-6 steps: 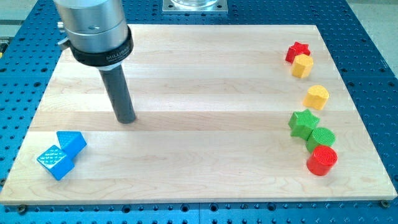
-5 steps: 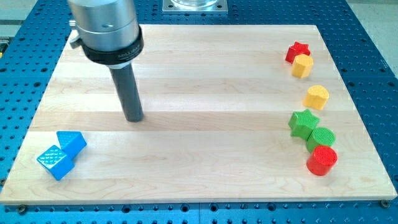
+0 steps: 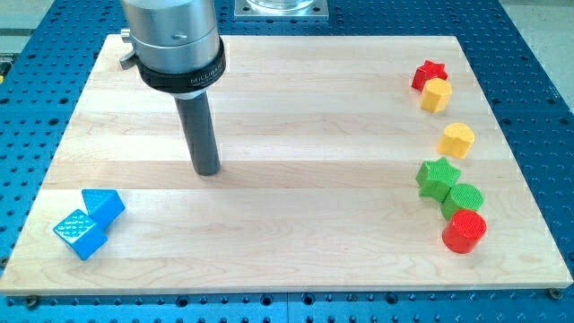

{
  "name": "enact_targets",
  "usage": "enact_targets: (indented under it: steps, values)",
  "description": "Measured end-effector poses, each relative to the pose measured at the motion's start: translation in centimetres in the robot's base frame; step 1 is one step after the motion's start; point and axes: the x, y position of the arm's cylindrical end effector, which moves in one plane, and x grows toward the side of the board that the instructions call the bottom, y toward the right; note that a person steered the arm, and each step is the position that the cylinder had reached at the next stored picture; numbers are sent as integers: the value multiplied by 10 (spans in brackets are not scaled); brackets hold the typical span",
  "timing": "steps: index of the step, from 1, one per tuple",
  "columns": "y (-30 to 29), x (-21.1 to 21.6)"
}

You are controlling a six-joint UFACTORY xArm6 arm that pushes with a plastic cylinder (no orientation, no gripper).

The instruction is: Move your arm to the right slightly

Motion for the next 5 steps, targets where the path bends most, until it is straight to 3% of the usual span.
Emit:
enact_targets:
  steps: [5]
  values:
    - [3,-1]
